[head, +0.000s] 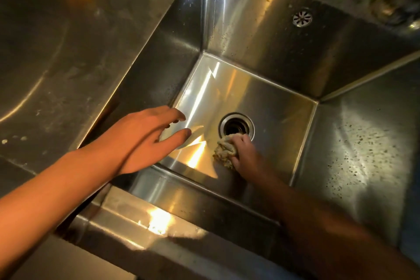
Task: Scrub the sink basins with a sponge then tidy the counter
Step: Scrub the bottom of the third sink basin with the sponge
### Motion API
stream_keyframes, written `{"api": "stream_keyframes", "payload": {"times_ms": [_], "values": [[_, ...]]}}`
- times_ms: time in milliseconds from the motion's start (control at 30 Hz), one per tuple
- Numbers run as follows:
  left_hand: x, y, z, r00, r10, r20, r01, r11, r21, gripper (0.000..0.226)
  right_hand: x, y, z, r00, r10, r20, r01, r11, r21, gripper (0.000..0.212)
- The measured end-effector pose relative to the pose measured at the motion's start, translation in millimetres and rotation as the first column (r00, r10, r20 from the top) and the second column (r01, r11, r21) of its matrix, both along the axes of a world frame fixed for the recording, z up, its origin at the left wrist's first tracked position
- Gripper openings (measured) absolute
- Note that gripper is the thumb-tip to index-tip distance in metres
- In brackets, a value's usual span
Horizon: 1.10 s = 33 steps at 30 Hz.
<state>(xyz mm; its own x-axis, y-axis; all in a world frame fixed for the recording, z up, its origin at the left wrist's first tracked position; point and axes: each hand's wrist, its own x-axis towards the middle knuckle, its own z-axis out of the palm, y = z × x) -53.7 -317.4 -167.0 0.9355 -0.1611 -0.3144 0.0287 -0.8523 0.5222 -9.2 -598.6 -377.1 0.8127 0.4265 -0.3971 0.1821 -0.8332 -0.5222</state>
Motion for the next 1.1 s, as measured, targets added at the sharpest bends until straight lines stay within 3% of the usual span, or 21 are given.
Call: {"api": "stream_keyframes", "payload": {"times_ms": [100,200,300,367,433,533,633,767,900,967,1100], "values": [[2,-11,5,0.995,-0.09,0.034,0.089,0.996,0.017,0.065,-4,-37,10,0.998,-0.064,0.023,0.066,0.996,-0.06,0.056],[14,-34,6,0.988,-0.149,0.045,0.149,0.989,-0.006,0.057,-6,-64,16,0.991,-0.124,0.043,0.128,0.986,-0.105,0.054],[30,-58,-7,0.972,-0.233,0.039,0.234,0.971,-0.044,0.052,1,-80,23,0.958,-0.229,0.174,0.25,0.962,-0.113,0.052],[37,-67,-20,0.959,-0.282,0.016,0.283,0.959,-0.034,0.051,12,-89,26,0.934,-0.249,0.255,0.301,0.934,-0.19,0.052],[38,-69,-29,0.956,-0.292,-0.011,0.291,0.955,-0.054,0.046,18,-96,24,0.933,-0.267,0.239,0.332,0.896,-0.294,0.05],[34,-59,-30,0.945,-0.318,-0.077,0.314,0.948,-0.054,0.038,19,-100,18,0.96,-0.226,0.168,0.277,0.862,-0.424,0.049],[35,-51,-23,0.93,-0.336,-0.146,0.337,0.941,-0.017,0.047,6,-101,19,0.964,-0.258,0.066,0.257,0.836,-0.485,0.06],[38,-40,-24,0.922,-0.367,-0.128,0.366,0.93,-0.027,0.06,-28,-106,24,0.981,-0.19,0.043,0.188,0.868,-0.459,0.057],[35,-28,-28,0.915,-0.372,-0.156,0.374,0.927,-0.022,0.064,-42,-97,31,0.978,-0.136,-0.155,0.047,0.878,-0.477,0.04],[35,-24,-29,0.916,-0.36,-0.179,0.365,0.931,-0.005,0.063,-46,-91,32,0.972,-0.037,-0.231,-0.067,0.902,-0.427,0.03],[37,-19,-27,0.923,-0.344,-0.172,0.349,0.937,0.001,0.067,-42,-68,32,0.948,0.133,-0.29,-0.229,0.917,-0.326,0.032]]}}
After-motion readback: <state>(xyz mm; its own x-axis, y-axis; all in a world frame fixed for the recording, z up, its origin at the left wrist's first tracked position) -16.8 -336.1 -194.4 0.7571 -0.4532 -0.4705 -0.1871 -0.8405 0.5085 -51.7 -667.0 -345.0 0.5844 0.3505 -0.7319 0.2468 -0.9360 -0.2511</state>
